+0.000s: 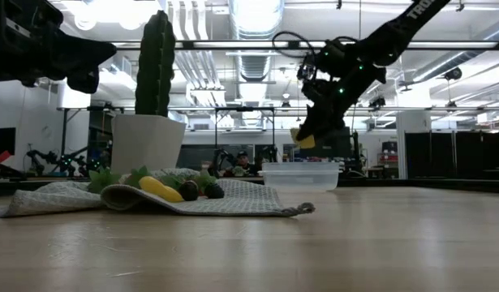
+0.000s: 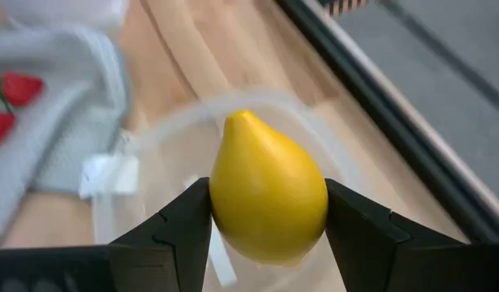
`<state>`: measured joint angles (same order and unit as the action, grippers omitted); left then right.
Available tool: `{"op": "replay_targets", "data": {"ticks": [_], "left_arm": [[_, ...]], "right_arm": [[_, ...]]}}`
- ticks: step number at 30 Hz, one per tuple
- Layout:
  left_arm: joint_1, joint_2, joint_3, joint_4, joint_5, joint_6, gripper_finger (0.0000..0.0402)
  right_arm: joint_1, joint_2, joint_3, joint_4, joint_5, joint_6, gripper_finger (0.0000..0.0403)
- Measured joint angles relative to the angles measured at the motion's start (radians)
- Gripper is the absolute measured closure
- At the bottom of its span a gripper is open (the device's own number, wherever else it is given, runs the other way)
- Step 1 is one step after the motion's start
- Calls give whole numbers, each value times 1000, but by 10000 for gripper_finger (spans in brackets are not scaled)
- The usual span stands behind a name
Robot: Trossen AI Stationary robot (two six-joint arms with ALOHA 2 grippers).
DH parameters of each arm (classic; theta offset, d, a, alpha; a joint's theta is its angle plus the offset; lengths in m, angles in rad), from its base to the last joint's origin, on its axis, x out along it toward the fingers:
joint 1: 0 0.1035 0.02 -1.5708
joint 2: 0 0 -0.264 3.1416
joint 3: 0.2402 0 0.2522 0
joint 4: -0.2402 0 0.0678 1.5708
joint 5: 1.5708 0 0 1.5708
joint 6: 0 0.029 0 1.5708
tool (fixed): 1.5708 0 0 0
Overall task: Pick and placing Produce into tupperware
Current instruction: Put the yellow lemon into the transparent bin
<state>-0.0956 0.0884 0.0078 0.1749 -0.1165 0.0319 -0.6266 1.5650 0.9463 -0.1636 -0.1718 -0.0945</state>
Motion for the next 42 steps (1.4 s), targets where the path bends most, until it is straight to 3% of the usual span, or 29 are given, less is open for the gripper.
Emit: {"op": "replay_targets", "data": {"ticks": [8,19,42], "left_arm": [[0,31,0,-1,0,0,402],[0,36,0,0,0,0,402],[0,48,0,0,1,0,402]], "right_arm": [[0,130,180,-282,69,-44,209],[0,284,325,-417,109,-63,209],[0,339,343,-477,150,-106,204]]}}
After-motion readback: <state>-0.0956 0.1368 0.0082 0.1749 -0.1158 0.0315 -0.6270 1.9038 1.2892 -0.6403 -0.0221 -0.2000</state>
